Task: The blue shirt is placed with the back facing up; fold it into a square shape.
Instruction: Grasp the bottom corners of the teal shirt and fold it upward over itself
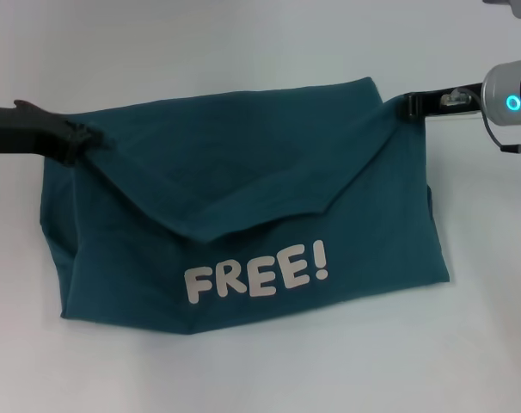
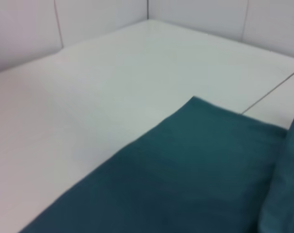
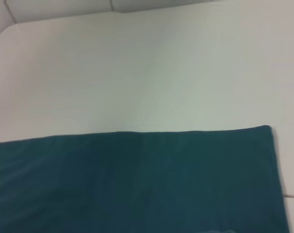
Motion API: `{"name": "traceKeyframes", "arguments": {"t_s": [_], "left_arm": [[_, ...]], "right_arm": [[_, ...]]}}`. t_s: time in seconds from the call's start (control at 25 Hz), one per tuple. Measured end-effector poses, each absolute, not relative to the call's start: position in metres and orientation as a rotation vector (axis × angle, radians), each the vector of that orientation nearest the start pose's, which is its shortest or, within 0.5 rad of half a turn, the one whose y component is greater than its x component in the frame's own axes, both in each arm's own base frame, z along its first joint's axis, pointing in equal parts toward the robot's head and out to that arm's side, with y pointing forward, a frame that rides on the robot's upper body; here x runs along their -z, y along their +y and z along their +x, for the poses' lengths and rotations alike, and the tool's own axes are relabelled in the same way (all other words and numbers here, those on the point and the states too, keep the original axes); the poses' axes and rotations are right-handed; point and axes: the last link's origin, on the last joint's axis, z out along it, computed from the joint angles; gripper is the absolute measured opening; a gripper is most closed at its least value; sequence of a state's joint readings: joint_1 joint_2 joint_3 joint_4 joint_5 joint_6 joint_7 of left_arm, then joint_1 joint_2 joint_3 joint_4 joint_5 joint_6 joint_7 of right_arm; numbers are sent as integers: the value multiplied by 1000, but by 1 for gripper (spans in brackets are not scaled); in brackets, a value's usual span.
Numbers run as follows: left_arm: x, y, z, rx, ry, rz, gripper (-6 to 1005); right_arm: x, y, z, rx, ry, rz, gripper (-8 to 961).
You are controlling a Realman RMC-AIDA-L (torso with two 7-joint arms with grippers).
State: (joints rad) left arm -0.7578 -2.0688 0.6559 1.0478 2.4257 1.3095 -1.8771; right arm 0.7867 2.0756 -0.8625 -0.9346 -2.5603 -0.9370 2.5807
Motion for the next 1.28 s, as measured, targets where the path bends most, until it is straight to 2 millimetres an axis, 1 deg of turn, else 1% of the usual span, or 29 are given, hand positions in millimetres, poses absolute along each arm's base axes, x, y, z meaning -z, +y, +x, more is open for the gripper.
{"name": "traceKeyframes", "arguments": {"t_s": [0.12, 0.28, 0.52, 0.68, 1.0, 1.16, 1.2, 1.28], "left_arm": [[-79, 431, -207, 222, -595, -2422, 47], [-74, 434, -214, 227, -611, -2401, 49], [-66, 432, -223, 184, -604, -2407, 52], [-56, 434, -229, 139, -606, -2405, 53], [-47, 437, -235, 78, -585, -2381, 56], [-43, 435, -231, 69, -566, -2413, 58], [-42, 433, -228, 76, -559, -2431, 58], [-41, 426, -216, 110, -520, -2504, 59]], "right_arm": [[-53, 465, 217, -268, 1211, -1972, 30], [-45, 464, 225, -265, 1234, -1953, 30], [-41, 466, 231, -261, 1230, -1930, 30], [-40, 467, 235, -262, 1230, -1915, 29], [-38, 466, 242, -257, 1243, -1894, 29], [-36, 466, 243, -252, 1246, -1896, 29], [-36, 466, 243, -251, 1245, -1896, 29], [-36, 466, 243, -251, 1245, -1897, 29]]}}
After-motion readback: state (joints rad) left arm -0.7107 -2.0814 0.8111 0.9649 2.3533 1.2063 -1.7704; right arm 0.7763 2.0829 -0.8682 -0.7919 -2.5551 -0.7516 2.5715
